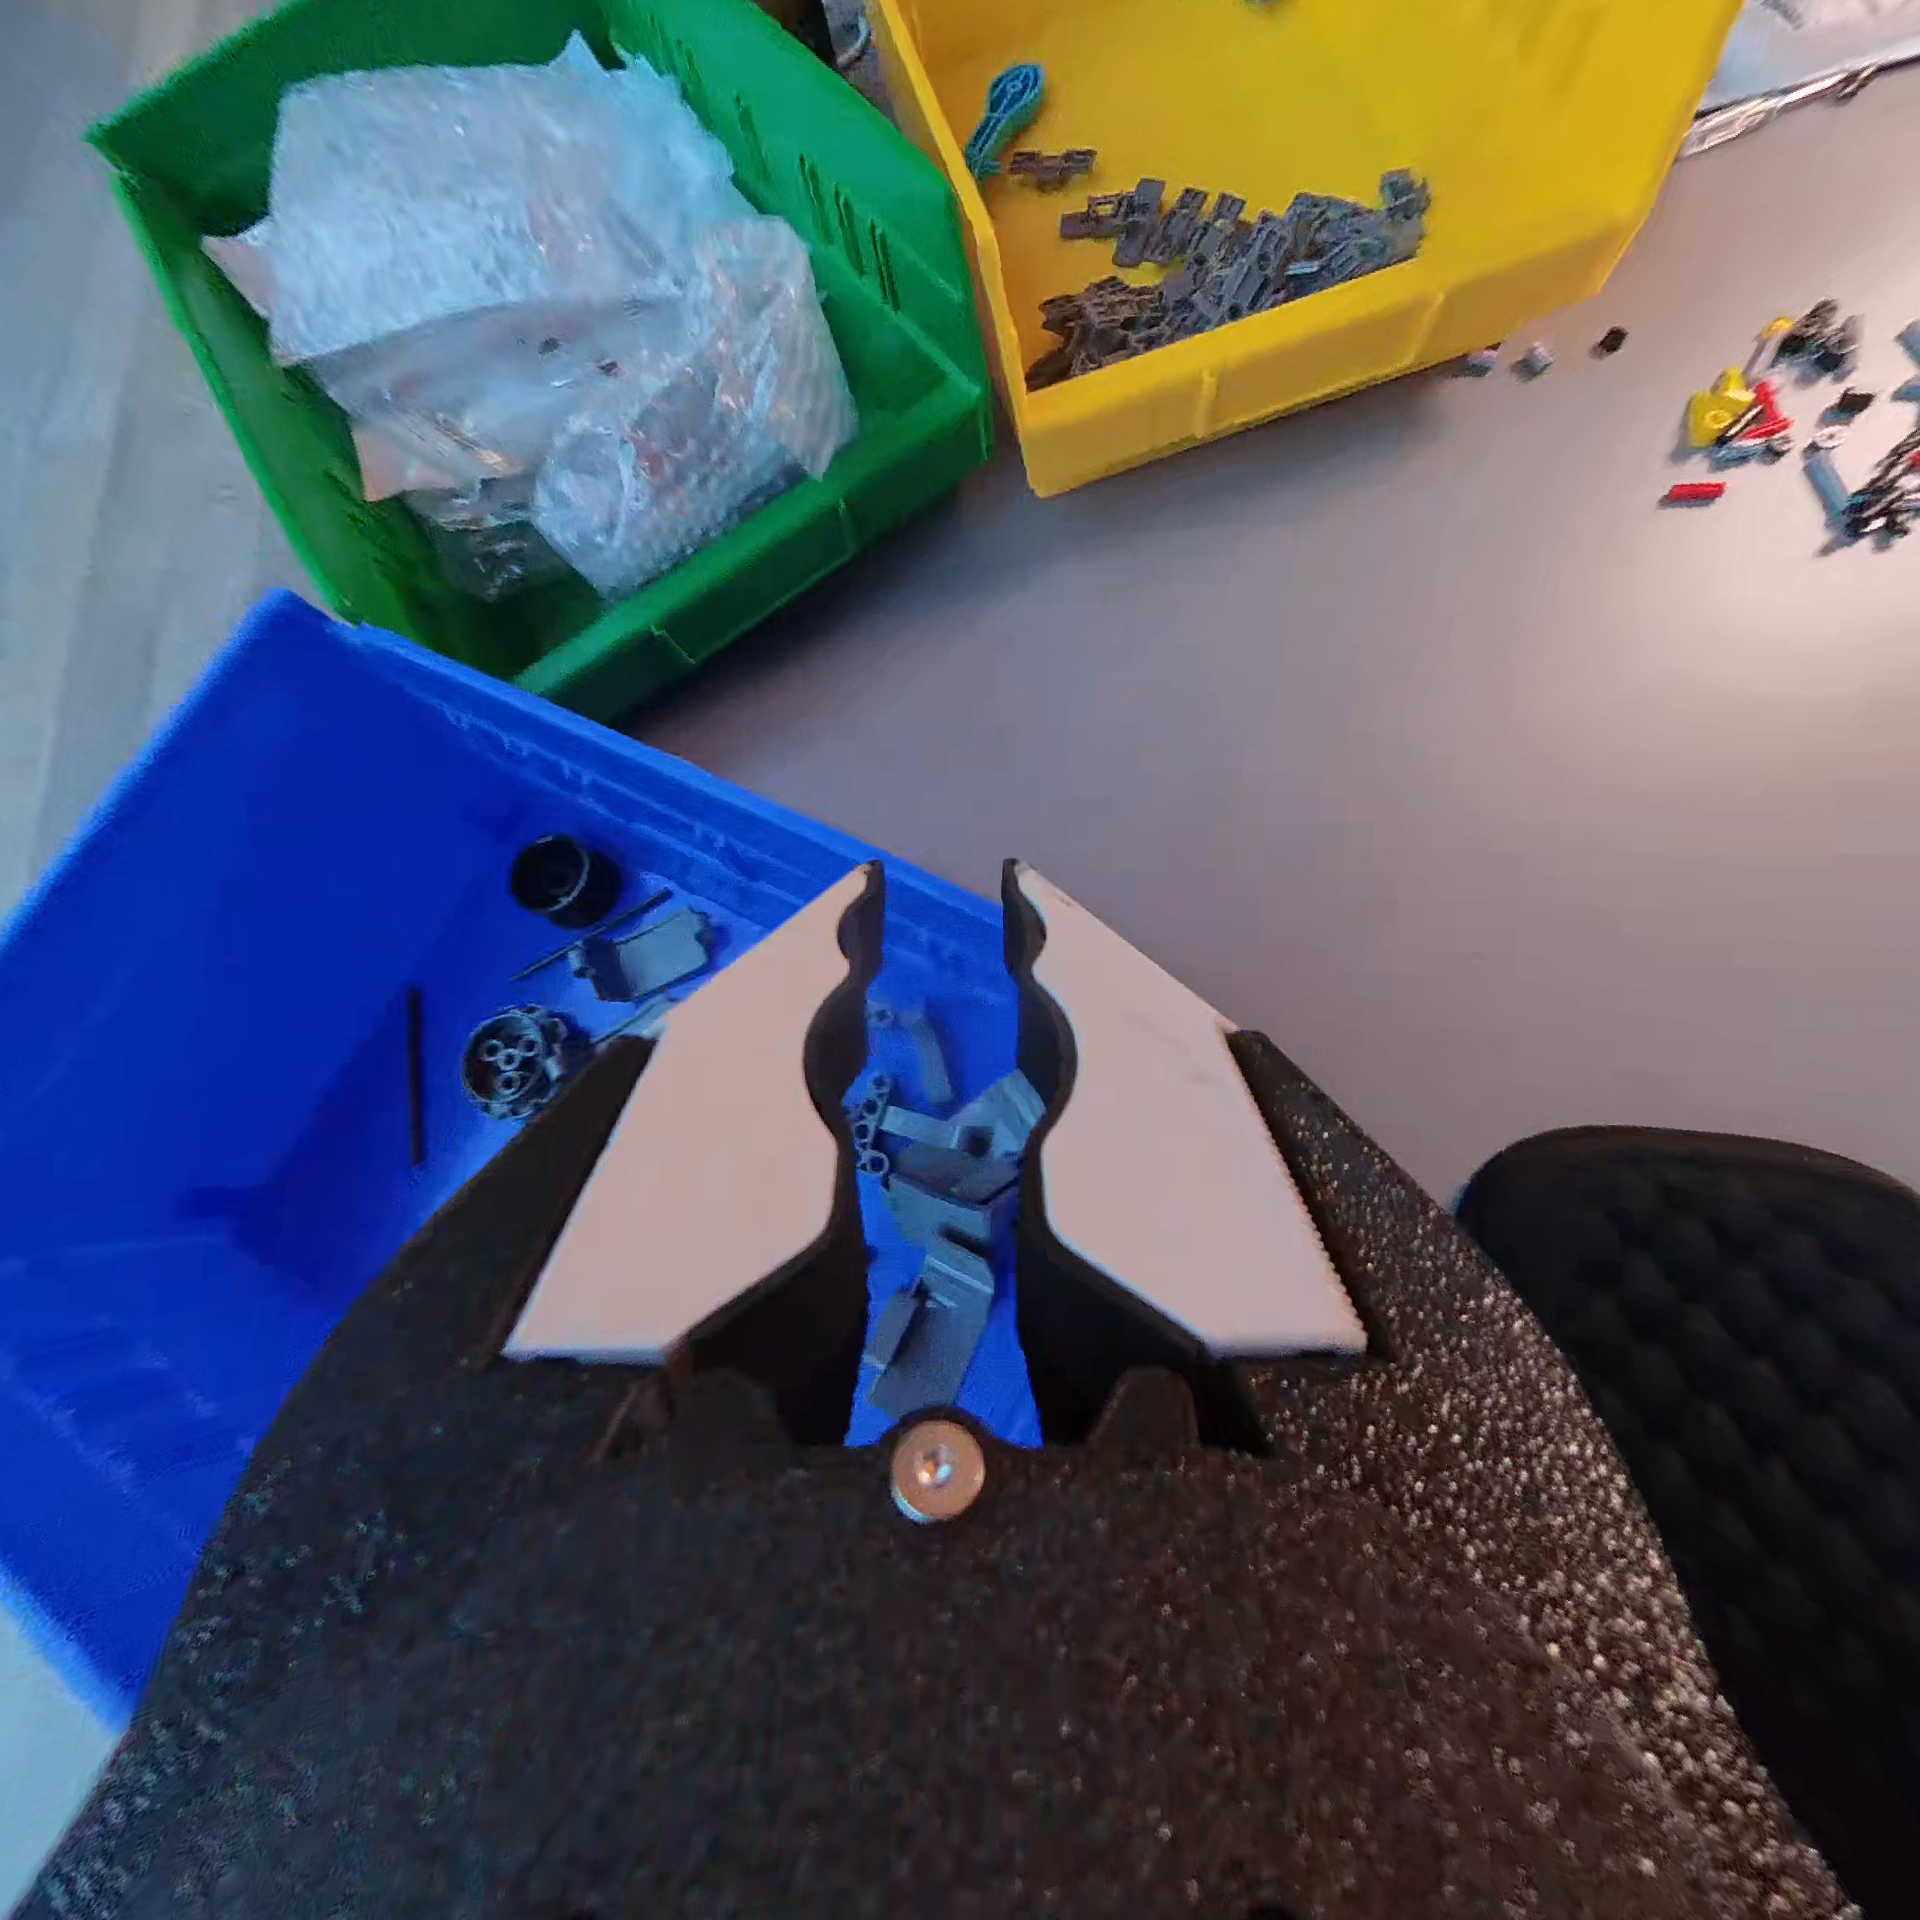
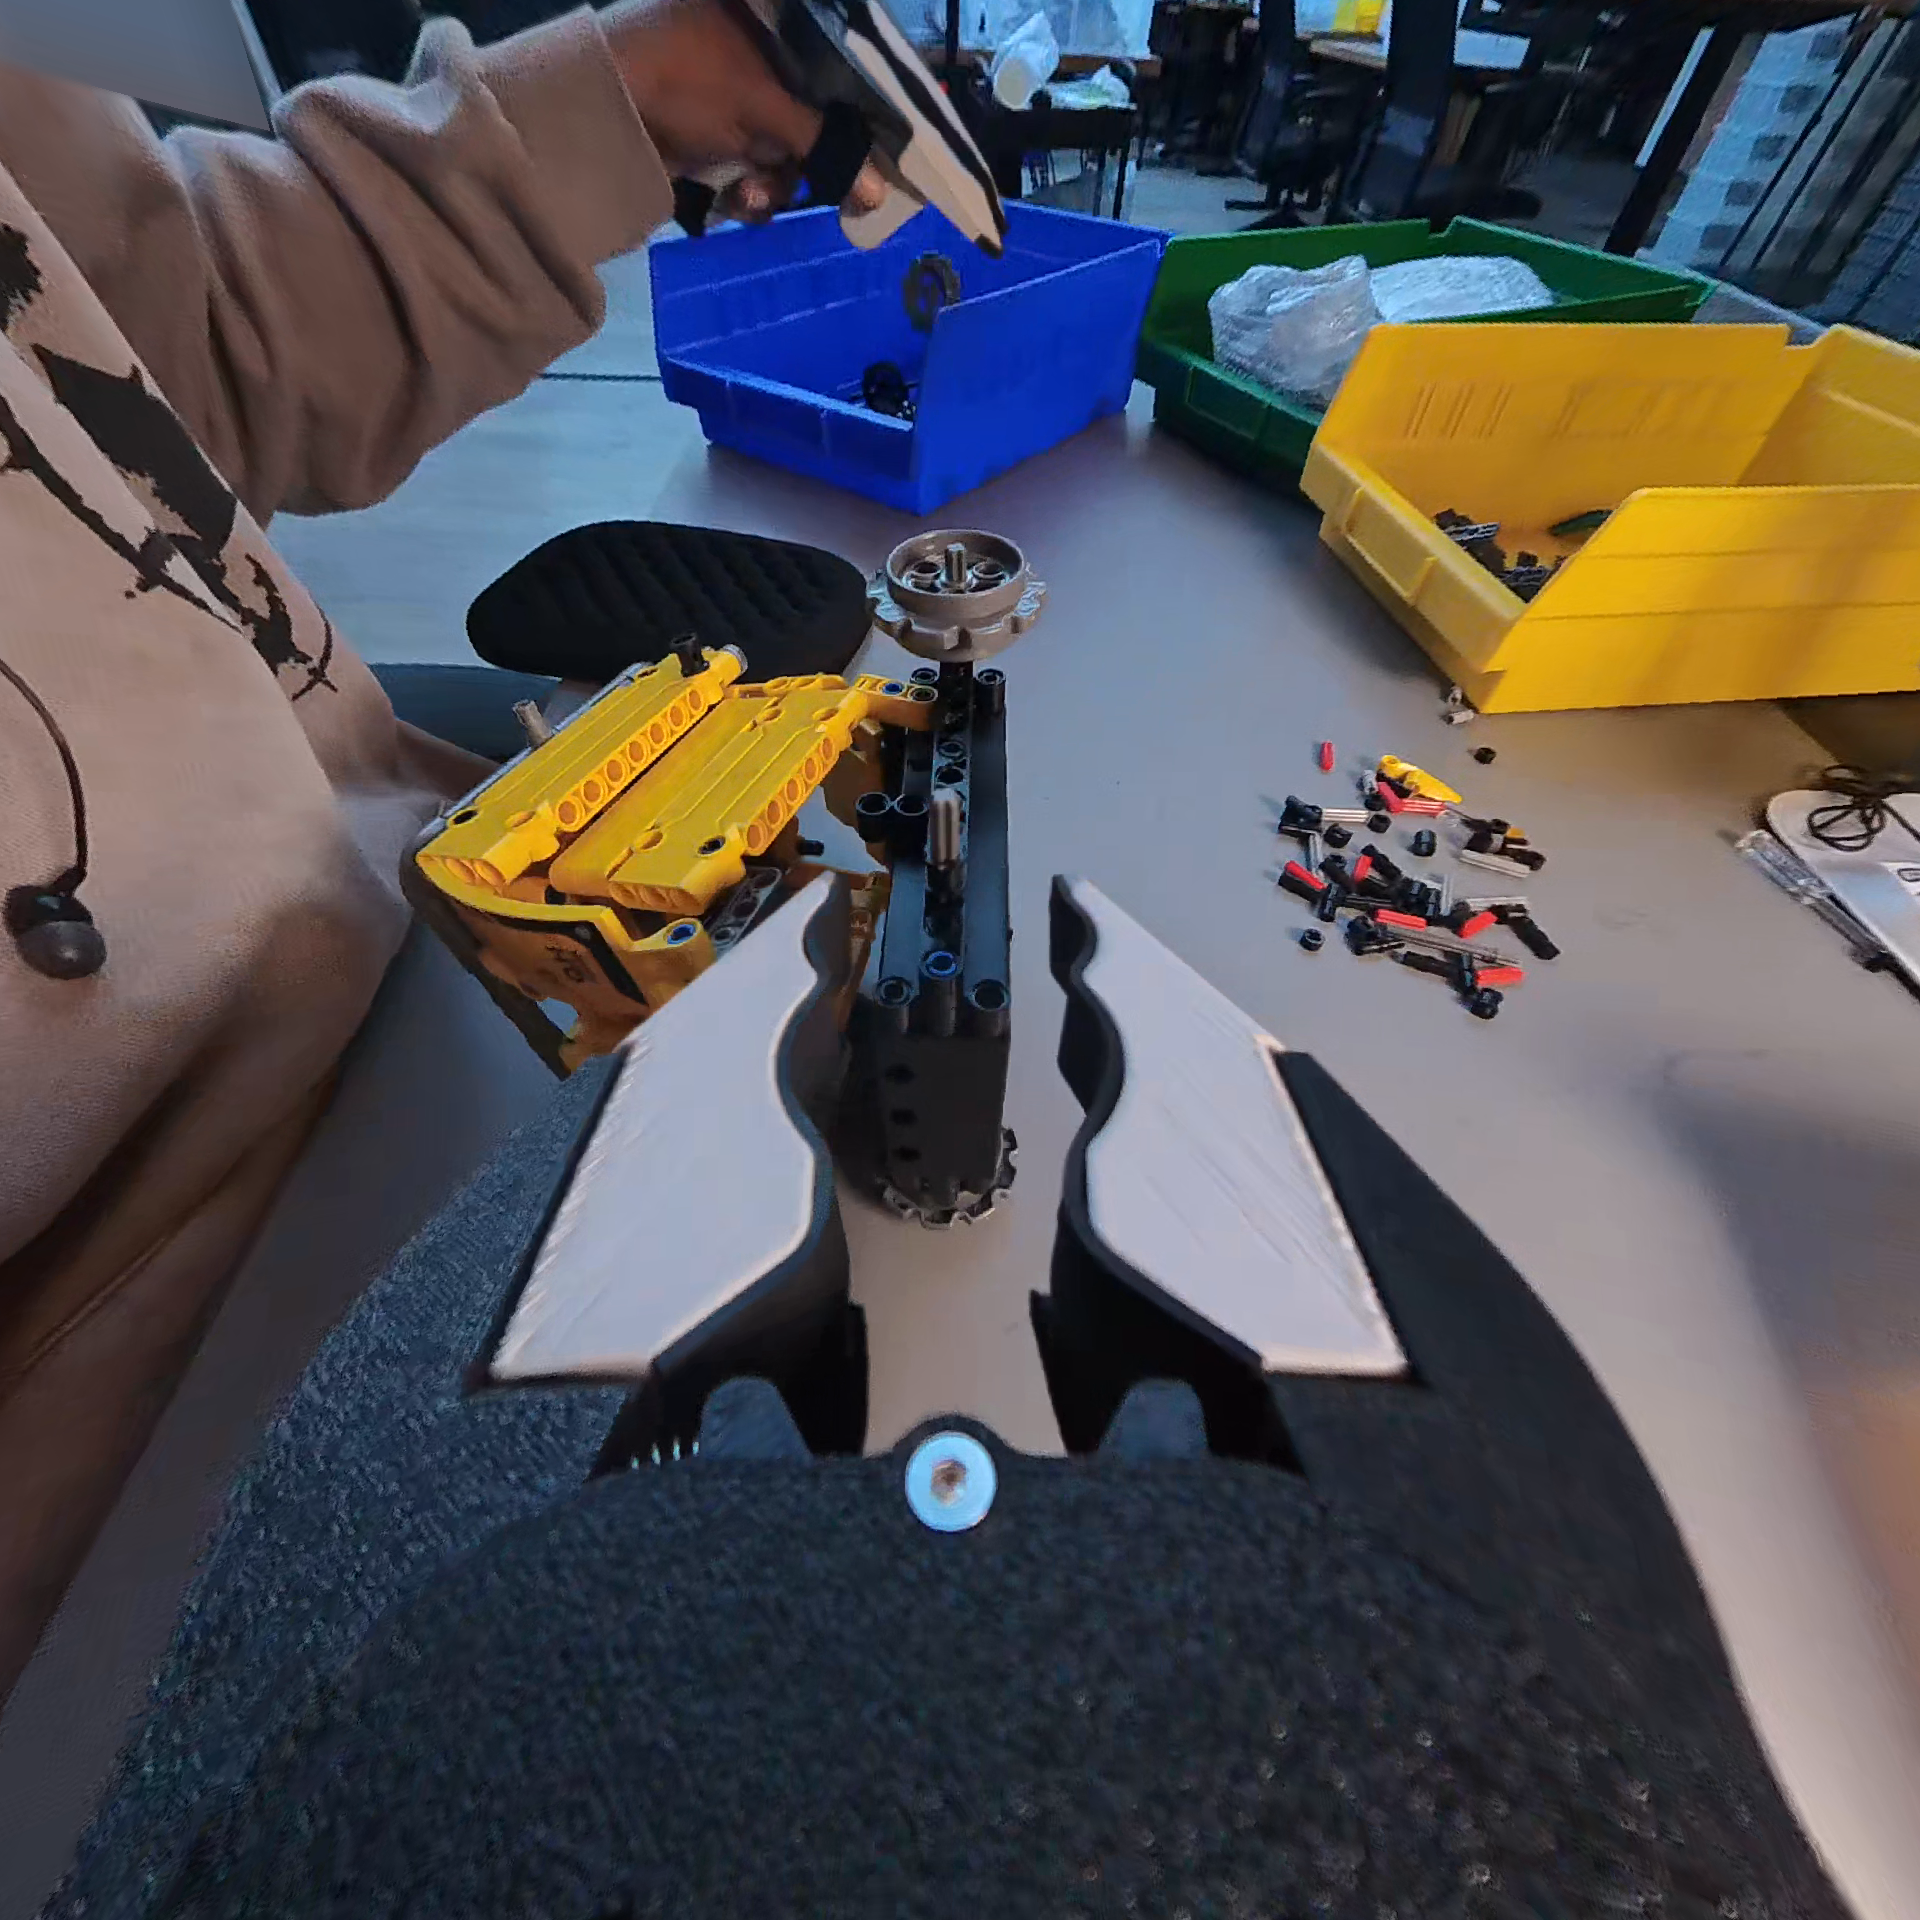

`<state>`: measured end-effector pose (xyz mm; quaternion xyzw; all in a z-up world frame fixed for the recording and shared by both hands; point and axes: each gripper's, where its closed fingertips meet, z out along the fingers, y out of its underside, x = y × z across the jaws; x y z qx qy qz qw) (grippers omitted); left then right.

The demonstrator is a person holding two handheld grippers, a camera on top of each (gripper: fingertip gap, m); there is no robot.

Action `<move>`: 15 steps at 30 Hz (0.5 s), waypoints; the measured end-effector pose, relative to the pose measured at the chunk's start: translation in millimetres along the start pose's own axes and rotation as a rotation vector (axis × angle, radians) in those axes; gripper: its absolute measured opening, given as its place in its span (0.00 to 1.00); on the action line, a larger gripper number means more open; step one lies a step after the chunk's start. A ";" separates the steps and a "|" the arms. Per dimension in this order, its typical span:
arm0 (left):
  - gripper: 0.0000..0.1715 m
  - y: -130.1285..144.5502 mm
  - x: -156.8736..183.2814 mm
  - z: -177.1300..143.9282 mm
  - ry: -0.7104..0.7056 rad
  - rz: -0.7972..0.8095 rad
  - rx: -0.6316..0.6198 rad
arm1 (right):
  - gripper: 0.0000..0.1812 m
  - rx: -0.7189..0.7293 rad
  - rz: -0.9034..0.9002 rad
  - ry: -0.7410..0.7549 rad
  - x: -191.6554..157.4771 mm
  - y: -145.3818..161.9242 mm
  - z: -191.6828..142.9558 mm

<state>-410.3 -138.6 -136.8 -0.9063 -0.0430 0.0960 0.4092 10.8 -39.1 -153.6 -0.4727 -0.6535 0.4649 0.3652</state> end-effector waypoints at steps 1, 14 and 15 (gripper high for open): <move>0.14 -2.1 4.4 -0.9 0.026 -0.014 0.028 | 0.15 -0.016 -0.008 -0.005 -1.5 2.2 1.5; 0.20 -45.1 142.3 4.3 0.381 0.134 0.212 | 0.07 -0.059 0.042 0.182 16.1 7.2 -7.0; 0.21 -45.6 156.3 3.4 0.423 0.135 0.221 | 0.07 -0.062 0.053 0.219 20.0 8.6 -9.7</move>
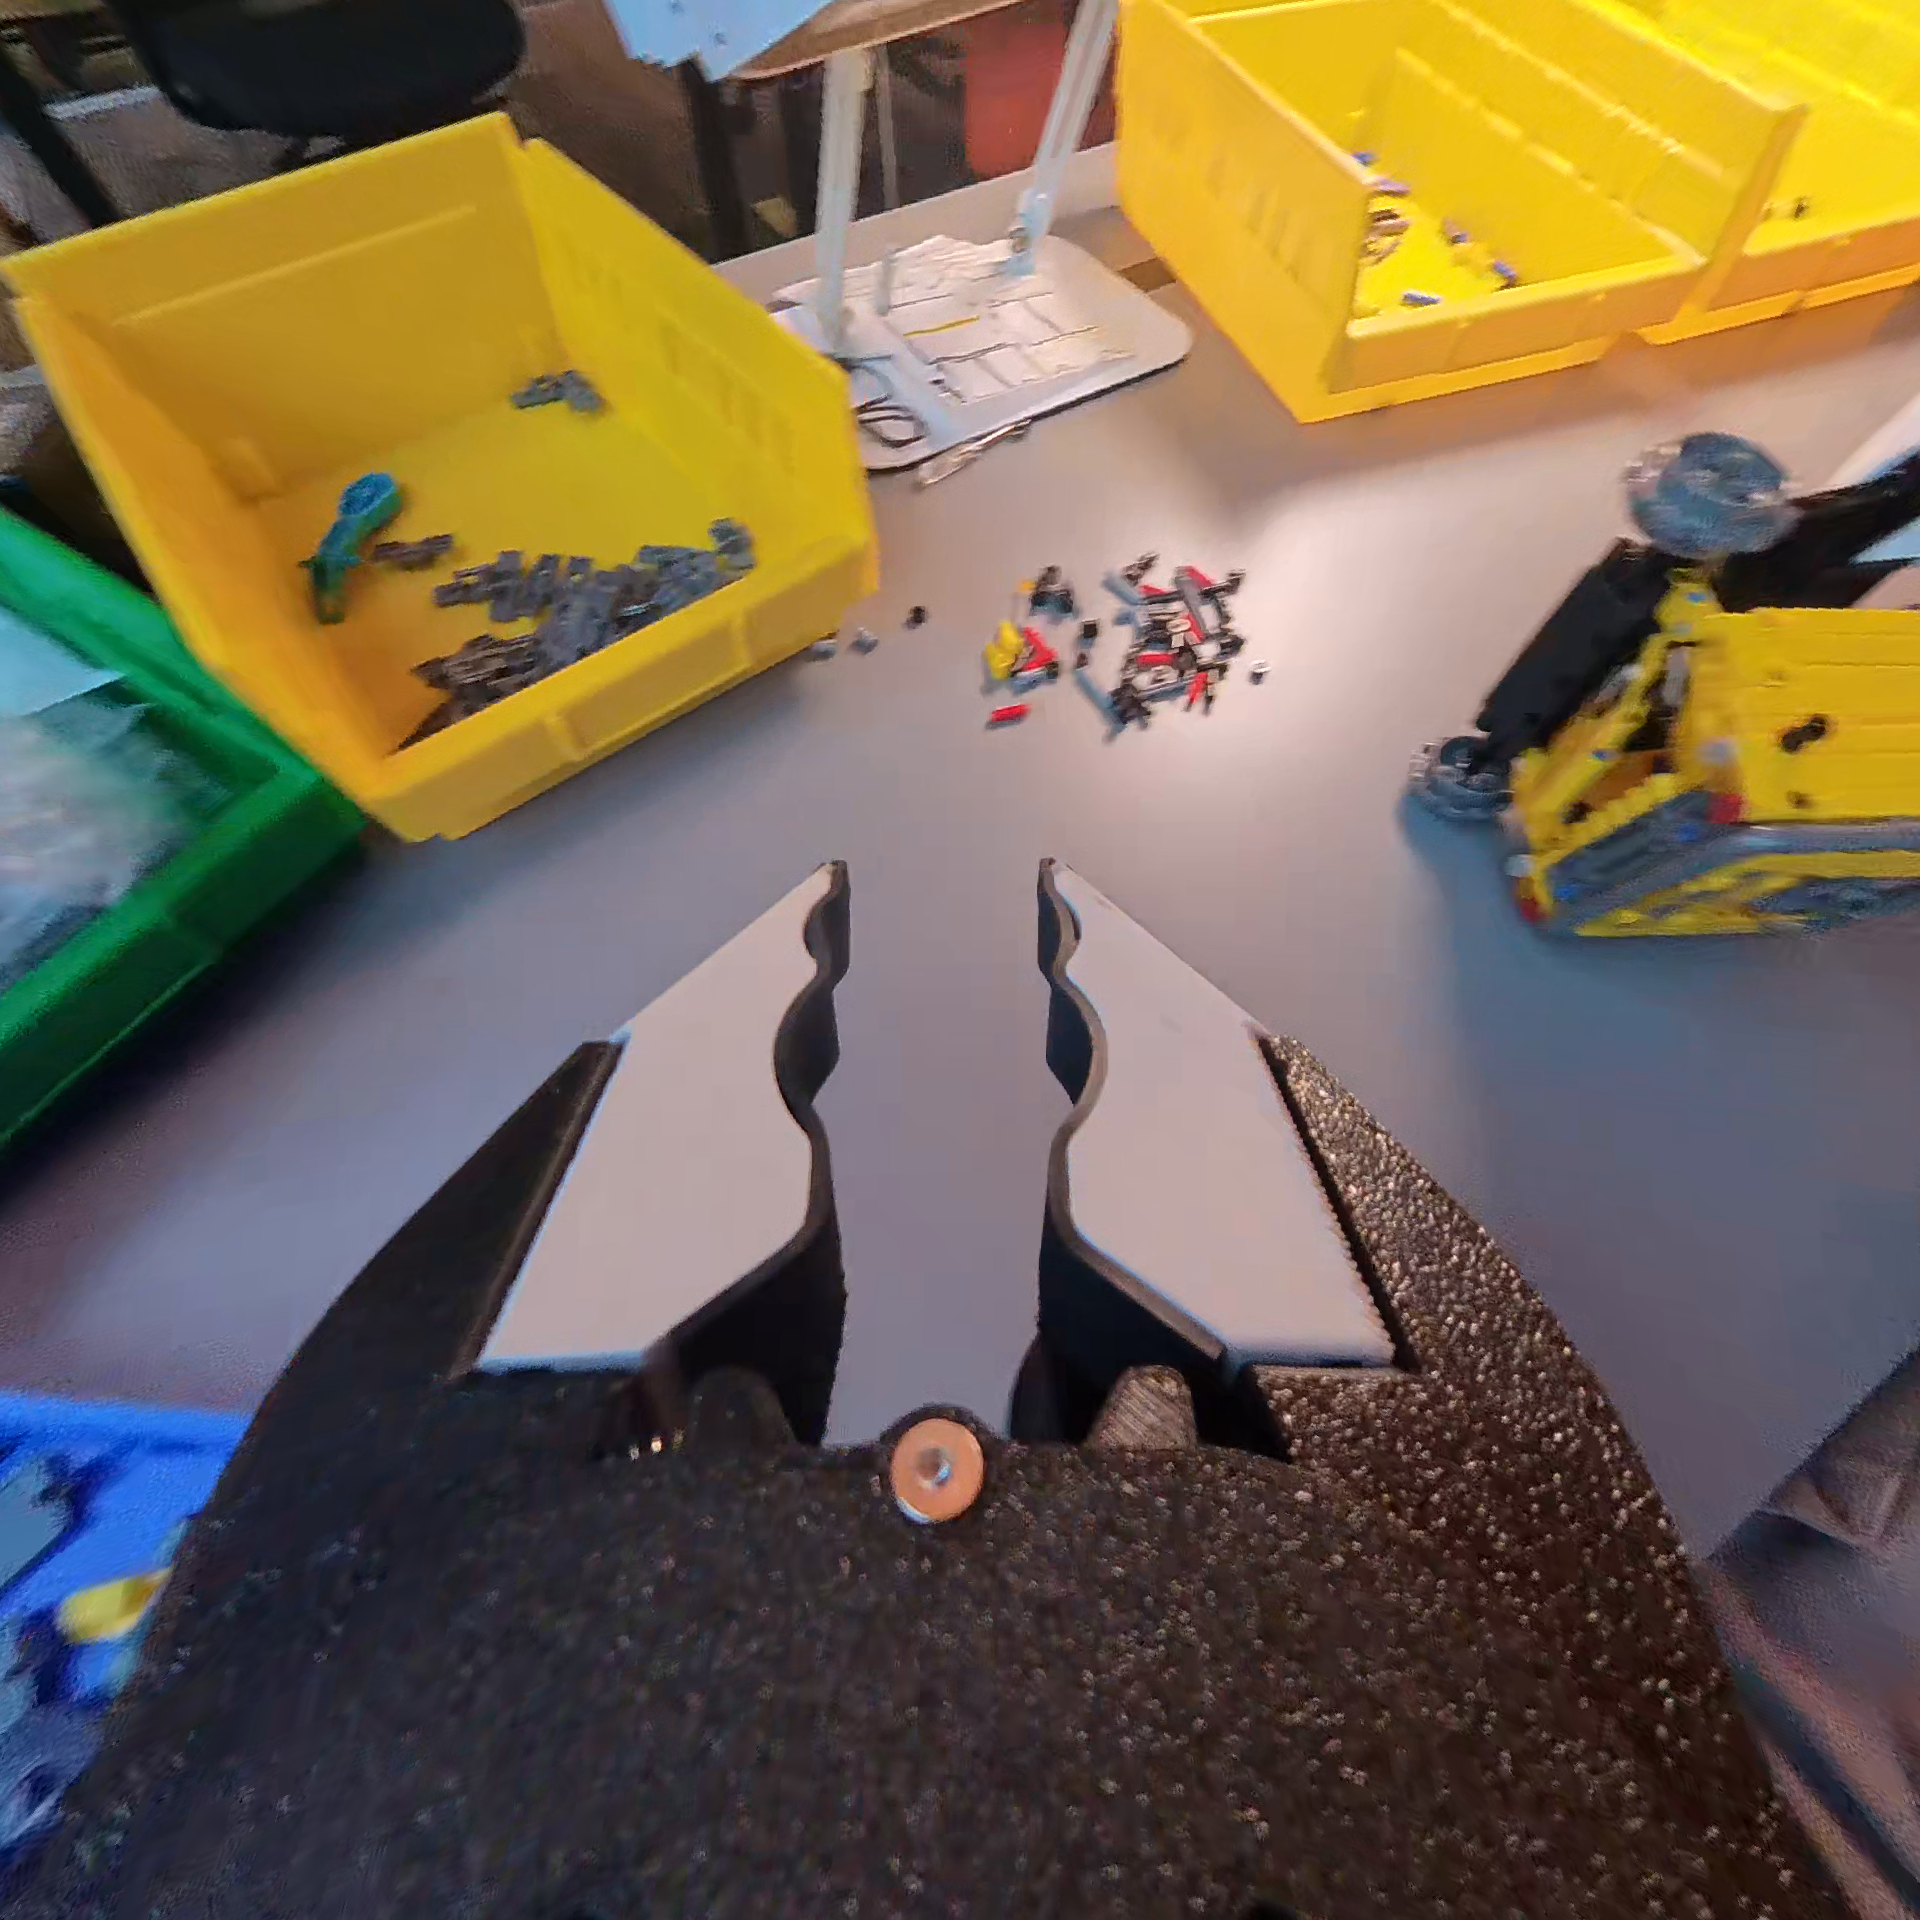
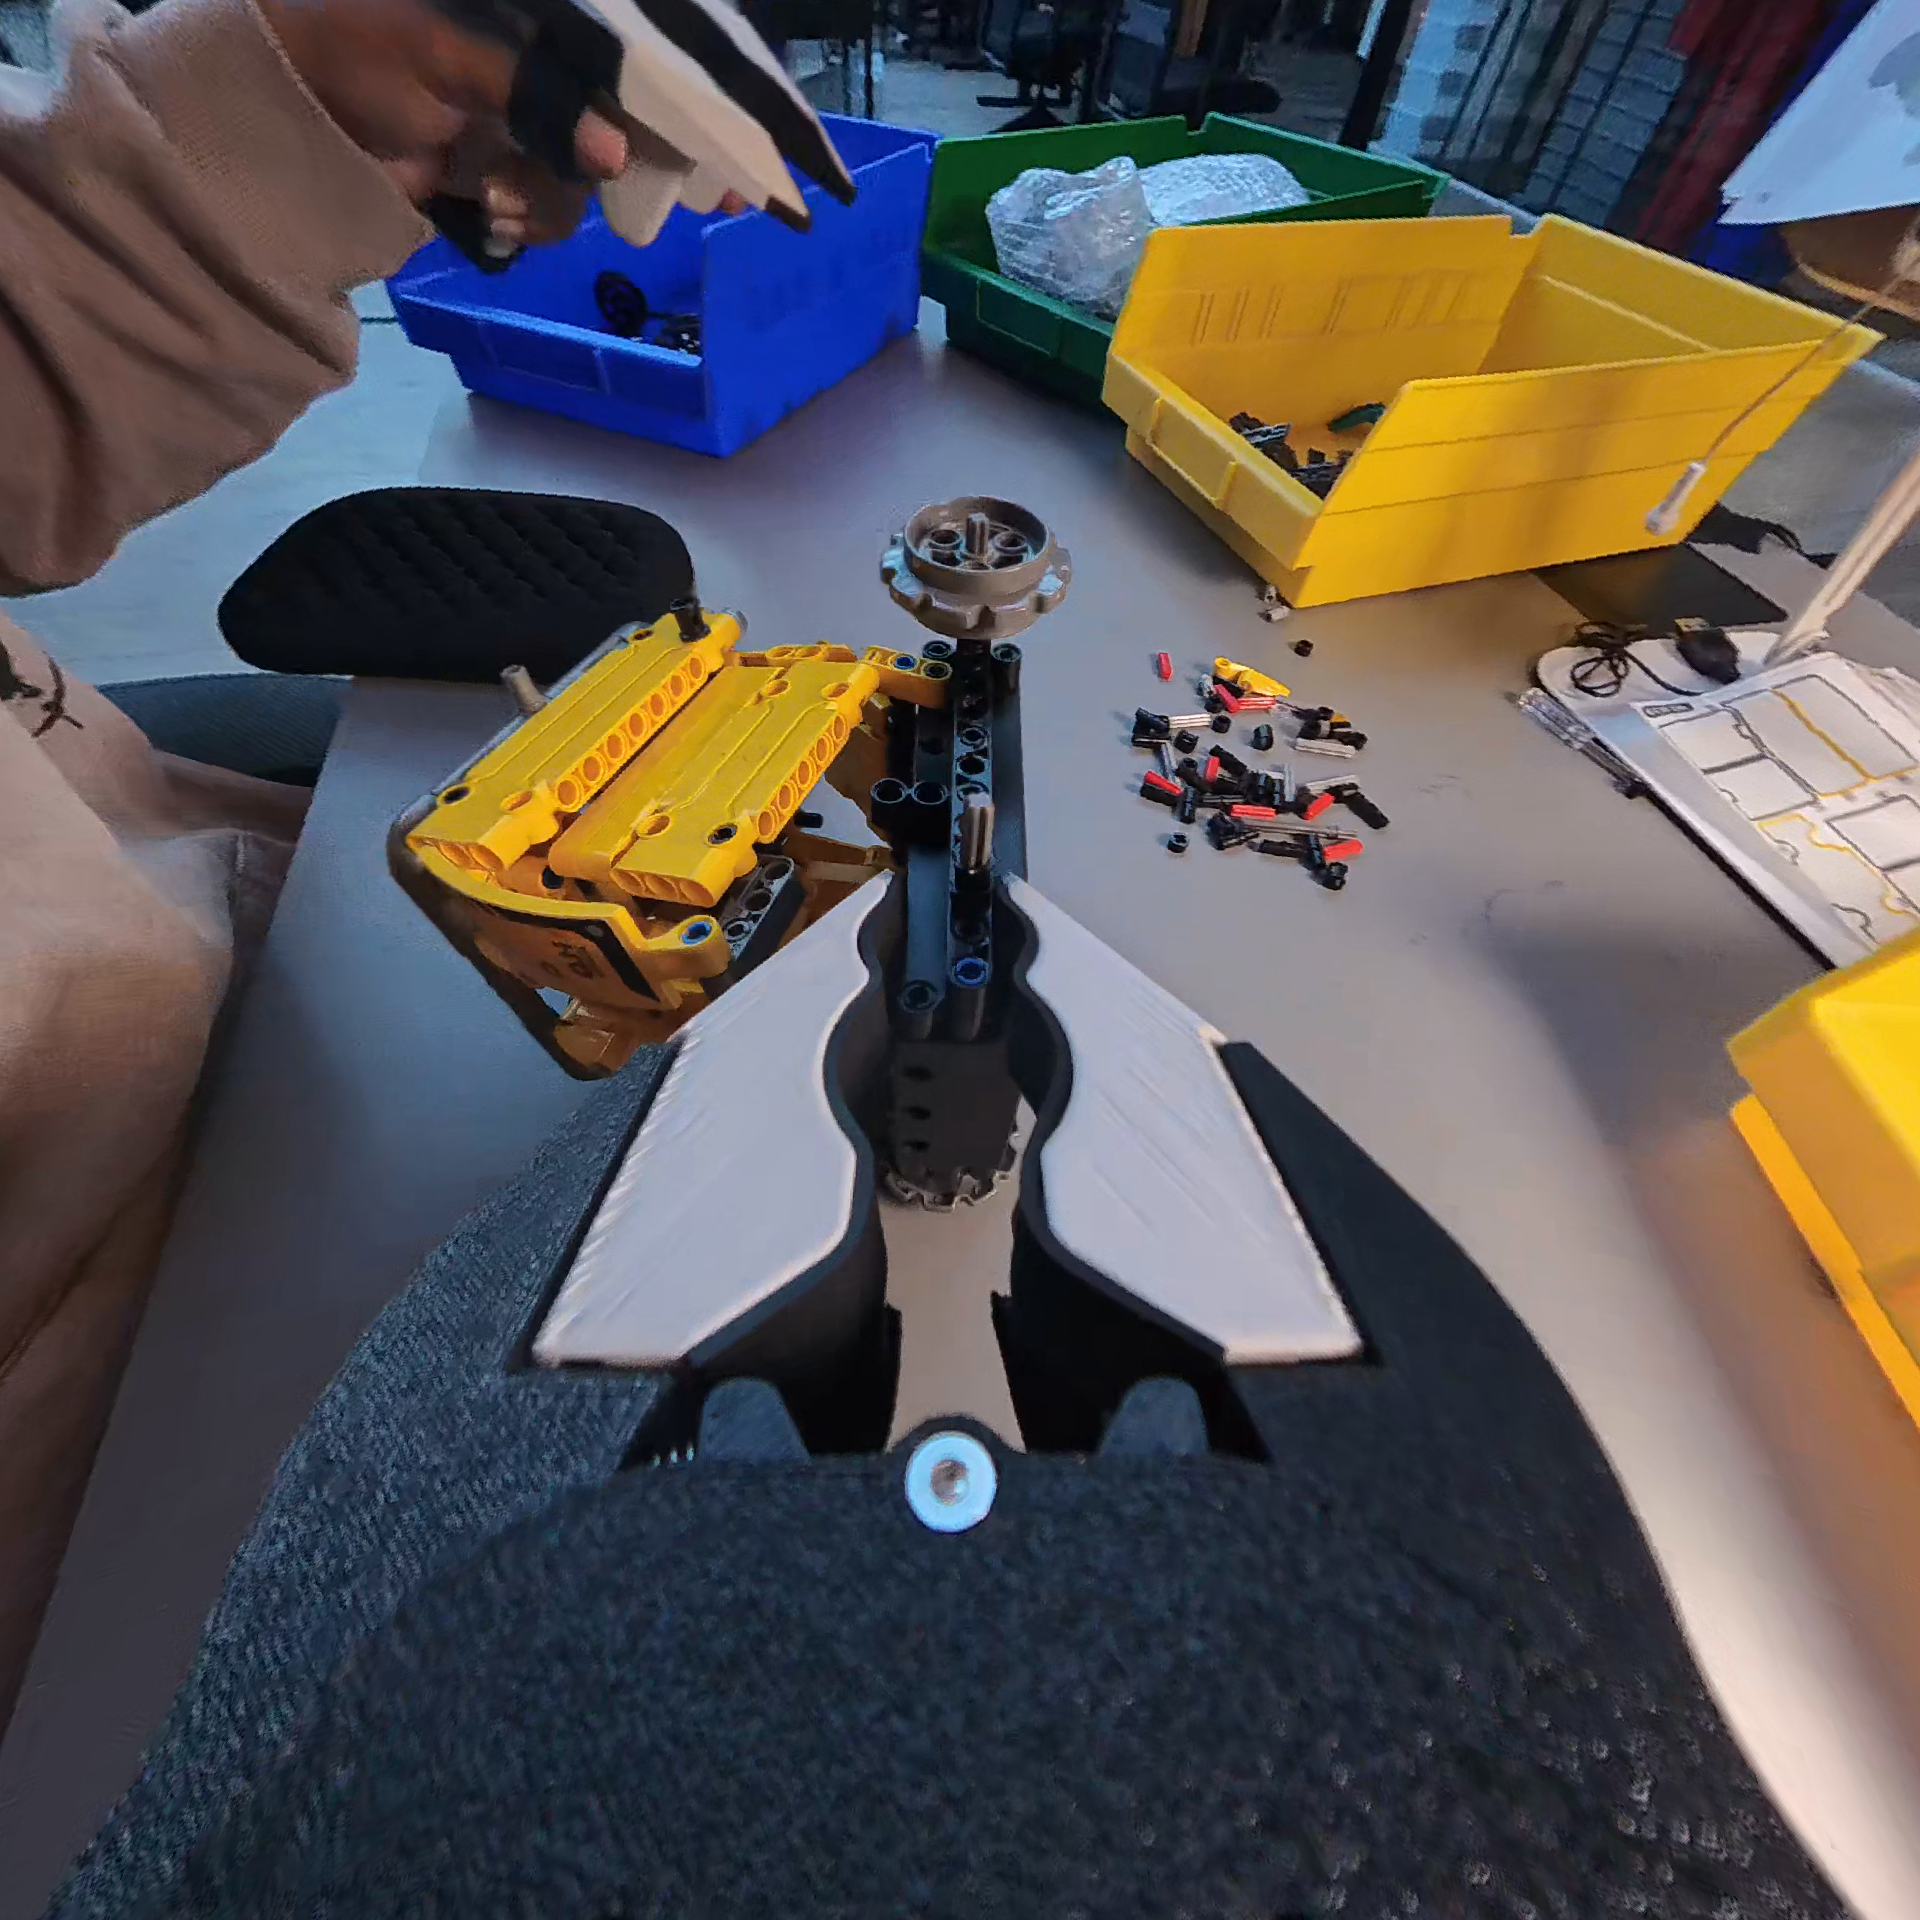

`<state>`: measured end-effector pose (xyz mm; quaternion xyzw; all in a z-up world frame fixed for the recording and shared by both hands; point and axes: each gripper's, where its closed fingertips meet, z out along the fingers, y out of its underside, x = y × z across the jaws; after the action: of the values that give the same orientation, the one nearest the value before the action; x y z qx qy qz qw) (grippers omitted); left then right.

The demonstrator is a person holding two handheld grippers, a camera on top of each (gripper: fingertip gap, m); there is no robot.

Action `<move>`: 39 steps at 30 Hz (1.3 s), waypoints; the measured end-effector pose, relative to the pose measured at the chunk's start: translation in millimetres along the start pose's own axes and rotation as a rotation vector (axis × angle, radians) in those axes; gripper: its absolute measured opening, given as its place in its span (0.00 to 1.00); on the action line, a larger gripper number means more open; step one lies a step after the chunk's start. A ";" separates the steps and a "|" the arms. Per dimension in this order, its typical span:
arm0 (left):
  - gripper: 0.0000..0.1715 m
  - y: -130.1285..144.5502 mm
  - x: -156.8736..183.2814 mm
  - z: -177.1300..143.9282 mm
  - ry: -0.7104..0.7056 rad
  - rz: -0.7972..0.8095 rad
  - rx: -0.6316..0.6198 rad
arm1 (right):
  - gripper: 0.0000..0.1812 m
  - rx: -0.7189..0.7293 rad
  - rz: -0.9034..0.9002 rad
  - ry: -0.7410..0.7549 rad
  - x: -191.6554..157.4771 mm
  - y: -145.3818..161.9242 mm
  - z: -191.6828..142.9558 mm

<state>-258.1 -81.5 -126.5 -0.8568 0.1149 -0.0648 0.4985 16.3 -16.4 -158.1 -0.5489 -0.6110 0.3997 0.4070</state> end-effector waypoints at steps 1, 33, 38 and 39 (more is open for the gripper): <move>0.21 -1.7 13.7 5.4 0.043 -0.002 0.012 | 0.07 -0.001 0.011 0.036 4.5 1.1 -1.8; 0.40 -19.8 186.1 100.9 0.392 0.149 0.009 | 0.27 0.100 0.248 -0.044 -94.4 -24.7 11.7; 0.39 -32.4 172.4 86.7 0.442 0.117 0.044 | 0.21 0.157 0.032 -0.008 -78.7 -44.8 -30.4; 0.40 -34.6 172.1 82.9 0.473 0.100 0.046 | 0.21 0.156 0.021 0.036 -66.4 -46.1 -37.6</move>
<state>-68.8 -40.4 -138.0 -0.7994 0.2691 -0.2413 0.4798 40.0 -84.5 -105.6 -0.5288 -0.5649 0.4404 0.4553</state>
